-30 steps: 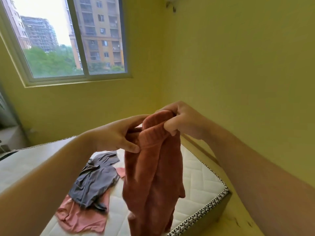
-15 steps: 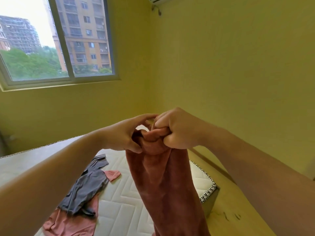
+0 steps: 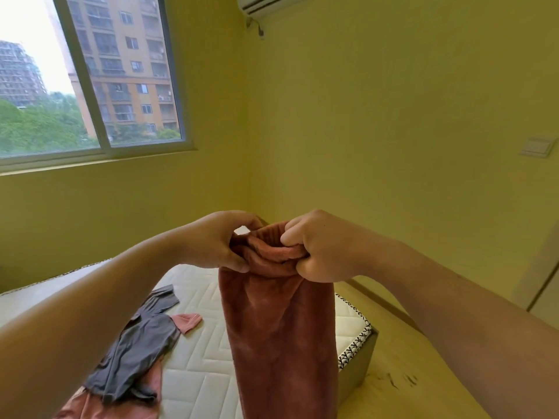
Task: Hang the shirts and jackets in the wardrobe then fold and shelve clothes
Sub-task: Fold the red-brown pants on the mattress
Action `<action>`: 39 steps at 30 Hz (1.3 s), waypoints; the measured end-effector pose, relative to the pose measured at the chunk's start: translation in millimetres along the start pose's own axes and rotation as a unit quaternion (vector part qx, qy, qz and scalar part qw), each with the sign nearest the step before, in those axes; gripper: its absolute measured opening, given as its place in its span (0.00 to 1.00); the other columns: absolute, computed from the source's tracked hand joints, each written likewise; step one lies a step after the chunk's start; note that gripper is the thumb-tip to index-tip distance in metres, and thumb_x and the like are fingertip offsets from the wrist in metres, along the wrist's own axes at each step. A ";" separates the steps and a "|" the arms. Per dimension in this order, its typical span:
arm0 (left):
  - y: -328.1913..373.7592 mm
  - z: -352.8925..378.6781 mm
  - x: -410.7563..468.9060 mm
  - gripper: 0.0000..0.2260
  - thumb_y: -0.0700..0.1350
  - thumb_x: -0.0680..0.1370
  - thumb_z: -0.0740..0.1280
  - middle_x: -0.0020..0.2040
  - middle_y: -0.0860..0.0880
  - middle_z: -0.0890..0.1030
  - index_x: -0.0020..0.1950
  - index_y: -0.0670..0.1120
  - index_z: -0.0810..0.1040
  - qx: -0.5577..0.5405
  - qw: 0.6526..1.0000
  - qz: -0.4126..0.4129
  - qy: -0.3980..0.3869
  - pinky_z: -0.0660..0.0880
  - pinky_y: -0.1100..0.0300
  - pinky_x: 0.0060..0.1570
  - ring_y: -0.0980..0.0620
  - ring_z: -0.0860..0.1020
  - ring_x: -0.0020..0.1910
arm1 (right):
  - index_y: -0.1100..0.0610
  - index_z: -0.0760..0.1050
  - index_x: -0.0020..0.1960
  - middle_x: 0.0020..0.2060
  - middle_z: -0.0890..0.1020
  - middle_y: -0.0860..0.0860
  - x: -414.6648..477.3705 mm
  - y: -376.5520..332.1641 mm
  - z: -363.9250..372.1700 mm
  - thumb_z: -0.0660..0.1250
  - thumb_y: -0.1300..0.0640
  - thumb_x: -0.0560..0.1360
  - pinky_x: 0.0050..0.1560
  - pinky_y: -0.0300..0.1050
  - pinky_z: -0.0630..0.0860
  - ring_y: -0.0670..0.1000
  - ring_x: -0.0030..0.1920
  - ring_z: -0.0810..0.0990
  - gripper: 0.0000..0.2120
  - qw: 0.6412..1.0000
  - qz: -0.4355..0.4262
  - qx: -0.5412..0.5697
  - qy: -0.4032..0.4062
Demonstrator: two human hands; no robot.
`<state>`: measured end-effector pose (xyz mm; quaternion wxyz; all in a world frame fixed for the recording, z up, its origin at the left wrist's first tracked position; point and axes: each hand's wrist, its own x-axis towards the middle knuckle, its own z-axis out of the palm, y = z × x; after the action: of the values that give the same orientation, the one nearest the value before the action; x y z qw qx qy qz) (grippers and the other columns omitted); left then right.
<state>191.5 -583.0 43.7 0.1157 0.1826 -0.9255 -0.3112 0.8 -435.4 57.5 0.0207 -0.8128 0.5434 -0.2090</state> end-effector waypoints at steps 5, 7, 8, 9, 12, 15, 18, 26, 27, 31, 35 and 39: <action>2.0 -0.4 6.7 0.15 0.50 0.67 0.78 0.54 0.57 0.74 0.51 0.57 0.80 0.187 0.981 -0.022 -0.043 0.75 0.55 0.55 0.58 0.75 0.52 | 0.55 0.64 0.27 0.33 0.73 0.49 -8.3 9.9 -1.0 0.65 0.68 0.63 0.29 0.40 0.63 0.47 0.31 0.69 0.13 0.999 0.043 -0.023 -0.005; -0.3 1.9 8.9 0.16 0.53 0.66 0.75 0.55 0.56 0.76 0.51 0.54 0.80 0.183 0.979 -0.041 -0.077 0.75 0.52 0.57 0.56 0.75 0.53 | 0.52 0.66 0.27 0.39 0.75 0.48 -10.9 11.5 -1.5 0.65 0.67 0.63 0.31 0.41 0.66 0.46 0.33 0.71 0.14 0.999 0.048 -0.011 0.006; -0.7 2.5 9.7 0.16 0.53 0.64 0.74 0.53 0.56 0.78 0.50 0.54 0.80 0.159 0.982 -0.038 -0.091 0.77 0.52 0.55 0.55 0.77 0.52 | 0.49 0.66 0.27 0.43 0.75 0.47 -11.5 12.1 -1.6 0.66 0.67 0.63 0.32 0.40 0.67 0.45 0.33 0.72 0.16 0.998 0.053 -0.005 0.014; -0.9 2.6 9.9 0.15 0.52 0.64 0.74 0.50 0.58 0.80 0.49 0.56 0.79 0.124 0.986 -0.036 -0.105 0.79 0.54 0.51 0.55 0.79 0.50 | 0.46 0.66 0.27 0.47 0.75 0.46 -11.8 12.9 -2.1 0.66 0.67 0.63 0.32 0.38 0.67 0.44 0.34 0.72 0.18 0.998 0.061 -0.002 0.021; -2.3 -5.1 12.2 0.15 0.46 0.68 0.76 0.40 0.64 0.80 0.45 0.65 0.78 0.032 0.986 -0.020 -0.162 0.76 0.66 0.38 0.61 0.80 0.41 | 0.41 0.70 0.26 0.50 0.73 0.43 -11.9 18.7 -6.9 0.67 0.64 0.65 0.34 0.34 0.66 0.41 0.36 0.74 0.19 0.994 0.108 -0.004 0.017; -4.0 -13.4 21.5 0.14 0.49 0.66 0.78 0.41 0.62 0.81 0.45 0.63 0.78 -0.003 0.985 -0.006 -0.172 0.78 0.63 0.36 0.59 0.81 0.42 | 0.42 0.72 0.29 0.45 0.75 0.44 -11.6 25.1 -15.3 0.68 0.60 0.66 0.35 0.38 0.68 0.43 0.37 0.75 0.14 0.986 0.163 -0.020 -0.021; -6.3 -15.7 37.2 0.17 0.49 0.66 0.78 0.46 0.49 0.83 0.52 0.53 0.79 0.009 0.986 -0.022 -0.167 0.78 0.56 0.30 0.47 0.83 0.43 | 0.44 0.71 0.32 0.37 0.78 0.47 -9.1 29.1 -19.0 0.68 0.61 0.67 0.30 0.38 0.68 0.45 0.34 0.74 0.13 0.978 0.203 -0.029 -0.046; -10.2 -15.8 61.0 0.17 0.57 0.69 0.76 0.49 0.50 0.85 0.55 0.54 0.83 0.128 0.964 -0.030 -0.231 0.78 0.60 0.33 0.45 0.85 0.43 | 0.54 0.77 0.38 0.34 0.78 0.50 -11.0 35.3 -11.9 0.67 0.65 0.70 0.33 0.43 0.68 0.46 0.32 0.72 0.06 0.953 0.297 -0.027 -0.060; -9.9 -17.2 64.1 0.19 0.60 0.68 0.76 0.46 0.51 0.86 0.55 0.54 0.83 0.162 0.959 -0.034 -0.231 0.78 0.61 0.34 0.48 0.86 0.40 | 0.54 0.76 0.36 0.32 0.77 0.49 -11.0 34.6 -11.3 0.68 0.64 0.69 0.31 0.42 0.67 0.44 0.30 0.71 0.07 0.949 0.307 -0.030 -0.064; -5.9 -23.3 81.1 0.20 0.68 0.68 0.71 0.31 0.51 0.83 0.43 0.53 0.81 0.351 0.925 -0.016 -0.148 0.73 0.62 0.31 0.56 0.82 0.29 | 0.52 0.74 0.35 0.29 0.76 0.46 -9.3 32.8 -14.7 0.69 0.61 0.69 0.28 0.40 0.66 0.45 0.29 0.71 0.07 0.937 0.333 -0.065 -0.084; -7.6 -25.2 102.9 0.15 0.66 0.73 0.69 0.38 0.53 0.80 0.44 0.54 0.77 0.395 0.909 0.067 -0.117 0.75 0.56 0.38 0.53 0.79 0.38 | 0.51 0.74 0.36 0.32 0.81 0.48 -9.7 37.2 -26.0 0.68 0.60 0.68 0.25 0.36 0.68 0.47 0.31 0.79 0.05 0.923 0.365 -0.073 -0.098; -8.9 -26.4 112.9 0.08 0.54 0.76 0.72 0.38 0.56 0.82 0.40 0.53 0.78 0.220 0.958 0.089 -0.158 0.77 0.62 0.35 0.57 0.81 0.37 | 0.53 0.78 0.41 0.36 0.84 0.51 -19.9 46.3 -32.5 0.68 0.61 0.67 0.31 0.38 0.74 0.48 0.36 0.84 0.04 0.914 0.404 0.007 -0.048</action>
<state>100.2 -650.0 70.2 -0.0481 0.0692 -0.9900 -0.1128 -57.9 -430.3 68.7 0.1350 -0.5332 0.8221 -0.1469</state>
